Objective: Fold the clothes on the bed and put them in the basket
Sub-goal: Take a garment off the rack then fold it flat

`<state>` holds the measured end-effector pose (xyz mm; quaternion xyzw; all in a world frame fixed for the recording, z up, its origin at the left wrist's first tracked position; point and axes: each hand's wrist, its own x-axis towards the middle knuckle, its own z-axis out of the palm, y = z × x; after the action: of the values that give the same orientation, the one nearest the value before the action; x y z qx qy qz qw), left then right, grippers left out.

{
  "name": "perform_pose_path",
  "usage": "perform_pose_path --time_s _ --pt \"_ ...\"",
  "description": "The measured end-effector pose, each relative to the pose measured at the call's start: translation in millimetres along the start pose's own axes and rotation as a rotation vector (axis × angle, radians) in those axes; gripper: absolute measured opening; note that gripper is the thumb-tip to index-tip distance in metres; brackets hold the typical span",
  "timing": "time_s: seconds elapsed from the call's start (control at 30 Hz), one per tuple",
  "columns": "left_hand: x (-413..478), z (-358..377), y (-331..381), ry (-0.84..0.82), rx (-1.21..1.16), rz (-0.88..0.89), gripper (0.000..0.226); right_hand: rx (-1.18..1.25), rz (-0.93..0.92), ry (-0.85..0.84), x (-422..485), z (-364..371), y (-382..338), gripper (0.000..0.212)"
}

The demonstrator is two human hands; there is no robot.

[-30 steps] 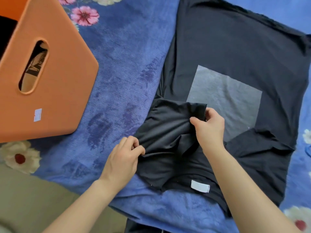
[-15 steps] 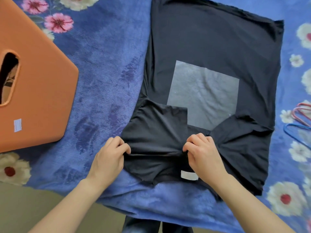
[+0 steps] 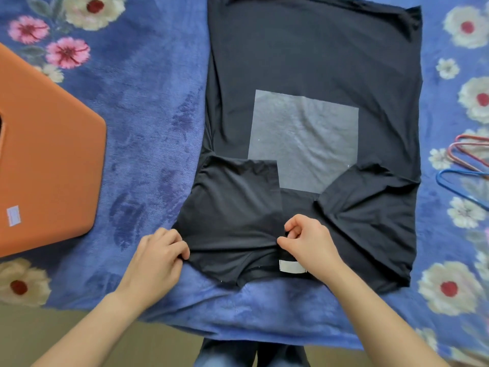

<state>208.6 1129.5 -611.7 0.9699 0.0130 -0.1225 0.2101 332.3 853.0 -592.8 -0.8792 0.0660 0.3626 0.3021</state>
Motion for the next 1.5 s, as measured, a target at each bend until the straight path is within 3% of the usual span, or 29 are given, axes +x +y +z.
perform_pose_path --time_s 0.07,0.17,0.27,0.37,0.43,0.53,0.63,0.73,0.8,0.93,1.03,1.1,1.13,1.17,1.2,1.3,1.37,1.5 --pt "-3 -3 14 -0.006 0.028 0.017 0.034 -0.089 -0.148 0.098 -7 -10 14 0.019" --pt "-6 3 42 -0.081 0.138 0.178 0.071 -0.358 -0.468 0.268 -27 -32 50 0.051" --pt "-1 21 55 -0.161 0.324 0.322 0.098 -0.675 -0.572 0.192 -53 -53 100 0.091" --pt "7 37 59 -0.13 0.433 0.398 0.091 -0.934 -0.521 0.05 -68 -65 147 0.114" --pt "11 40 60 -0.111 0.466 0.405 0.075 -0.96 -0.462 0.094 -66 -69 162 0.118" --pt "14 34 61 -0.138 0.453 0.38 0.064 -0.899 -0.45 0.19 -43 -75 159 0.109" --pt "26 25 62 -0.15 0.415 0.39 0.069 -0.701 -0.468 0.229 -17 -73 143 0.081" --pt "43 12 75 -0.151 0.273 0.3 0.068 -0.394 -0.236 0.236 -4 -84 121 0.062" --pt "53 1 87 -0.17 0.164 0.203 0.068 -0.363 -0.187 0.203 -5 -96 114 0.053" --pt "57 -19 100 -0.416 0.123 -0.017 0.064 -0.317 -0.221 0.096 -20 -124 103 0.05" --pt "41 -27 103 -0.576 0.095 -0.03 0.051 -0.377 -0.187 -0.062 -35 -135 101 0.053" --pt "24 -26 108 -0.769 0.072 -0.047 0.02 -0.437 -0.145 -0.279 -46 -133 110 0.044" --pt "15 -24 112 -0.88 0.036 -0.056 0.027 -0.444 -0.111 -0.408 -52 -128 119 0.033" --pt "5 -23 118 -1.005 -0.008 -0.05 0.015 -0.445 -0.058 -0.523 -60 -125 125 0.021" --pt "-1 -23 126 -1.109 -0.044 -0.07 0.017 -0.444 -0.01 -0.622 -69 -121 129 0.014" --pt "-2 -27 141 -1.369 -0.092 -0.145 0.025 -0.425 0.085 -0.816 -84 -122 128 0.015" --pt "17 -29 145 -1.372 -0.097 -0.204 0.021 -0.355 0.133 -0.794 -77 -131 121 0.017" --pt "80 -53 136 -1.191 -0.105 -0.294 0.021 -0.262 0.197 -0.591 -41 -166 93 0.012"
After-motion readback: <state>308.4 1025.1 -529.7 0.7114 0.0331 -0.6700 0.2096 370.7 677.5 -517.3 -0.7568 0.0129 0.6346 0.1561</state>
